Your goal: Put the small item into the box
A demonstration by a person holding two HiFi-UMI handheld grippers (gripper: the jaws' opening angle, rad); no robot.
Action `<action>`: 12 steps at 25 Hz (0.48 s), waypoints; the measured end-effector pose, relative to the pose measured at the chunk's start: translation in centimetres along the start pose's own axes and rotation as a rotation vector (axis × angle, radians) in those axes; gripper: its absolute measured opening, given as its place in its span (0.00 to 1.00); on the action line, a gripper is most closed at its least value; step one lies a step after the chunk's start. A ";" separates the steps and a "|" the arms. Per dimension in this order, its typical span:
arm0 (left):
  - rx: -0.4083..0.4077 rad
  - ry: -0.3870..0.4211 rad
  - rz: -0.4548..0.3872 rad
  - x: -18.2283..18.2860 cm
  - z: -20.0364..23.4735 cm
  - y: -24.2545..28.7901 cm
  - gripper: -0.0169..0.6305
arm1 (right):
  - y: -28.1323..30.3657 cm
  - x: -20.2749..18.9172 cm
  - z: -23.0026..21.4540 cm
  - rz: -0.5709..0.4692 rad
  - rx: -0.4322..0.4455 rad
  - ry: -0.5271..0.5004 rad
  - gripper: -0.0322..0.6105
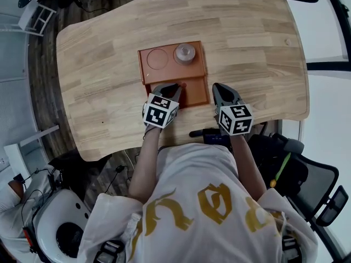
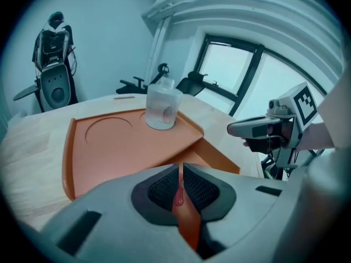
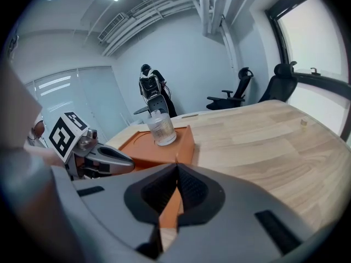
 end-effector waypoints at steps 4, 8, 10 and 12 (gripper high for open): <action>0.029 -0.040 -0.080 0.5 0.2 -2.2 0.05 | -0.5 0.5 1.1 -0.029 0.013 -0.011 0.07; 0.046 -0.086 -0.170 0.8 0.3 -4.2 0.05 | -1.3 1.2 2.3 -0.074 0.027 0.004 0.07; 0.060 -0.082 -0.212 1.2 0.1 -5.1 0.04 | -1.8 1.6 2.9 -0.097 0.030 0.000 0.07; 0.070 -0.071 -0.252 1.7 -0.1 -6.2 0.04 | -2.3 2.0 3.5 -0.119 0.031 -0.005 0.07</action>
Point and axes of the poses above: the fingertips, and each gripper's own axes: y forward along the fingers, z to its left, x out of its top, the point moved 8 cm from there along -y, backward along the fingers, and after that the axes turned 4 degrees about y, right-handed, at the moved point
